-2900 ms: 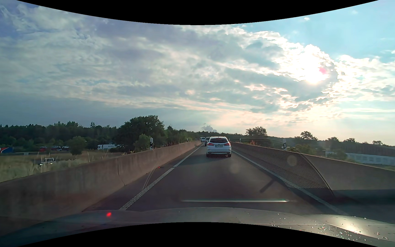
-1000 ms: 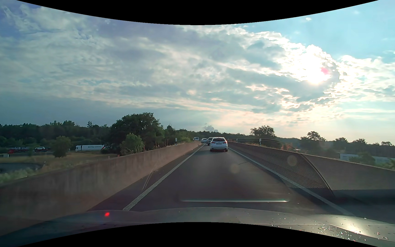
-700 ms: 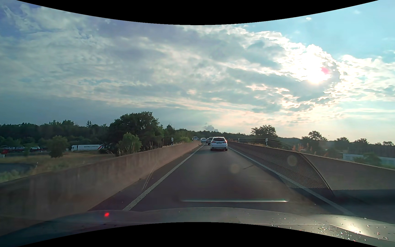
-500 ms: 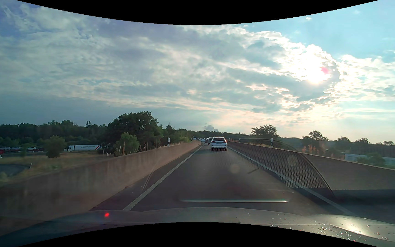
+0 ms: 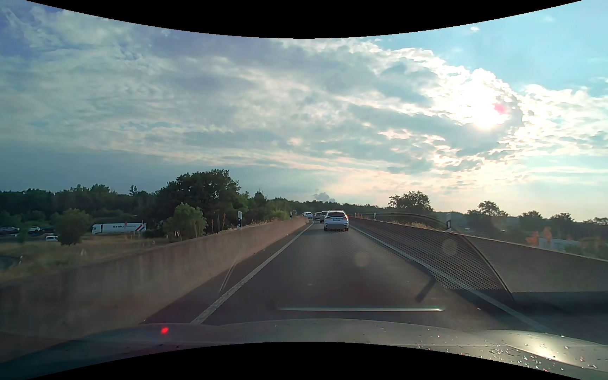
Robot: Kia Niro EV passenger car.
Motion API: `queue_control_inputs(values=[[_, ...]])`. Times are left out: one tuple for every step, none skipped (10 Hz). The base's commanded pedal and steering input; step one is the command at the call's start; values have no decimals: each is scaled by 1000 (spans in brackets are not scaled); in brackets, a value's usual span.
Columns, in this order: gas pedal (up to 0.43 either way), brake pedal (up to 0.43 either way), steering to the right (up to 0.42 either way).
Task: Follow the waypoints while adhering to traffic rules and regulations
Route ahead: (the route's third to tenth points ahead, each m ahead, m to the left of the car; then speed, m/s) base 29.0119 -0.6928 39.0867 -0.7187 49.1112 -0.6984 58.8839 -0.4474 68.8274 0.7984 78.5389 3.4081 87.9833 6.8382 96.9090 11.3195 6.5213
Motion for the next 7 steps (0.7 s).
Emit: queue_control_inputs(values=[[209, 0, -2], [209, 0, -1], [209, 0, 1], [209, 0, 2], [209, 0, 2], [209, 0, 2], [209, 0, 2]])
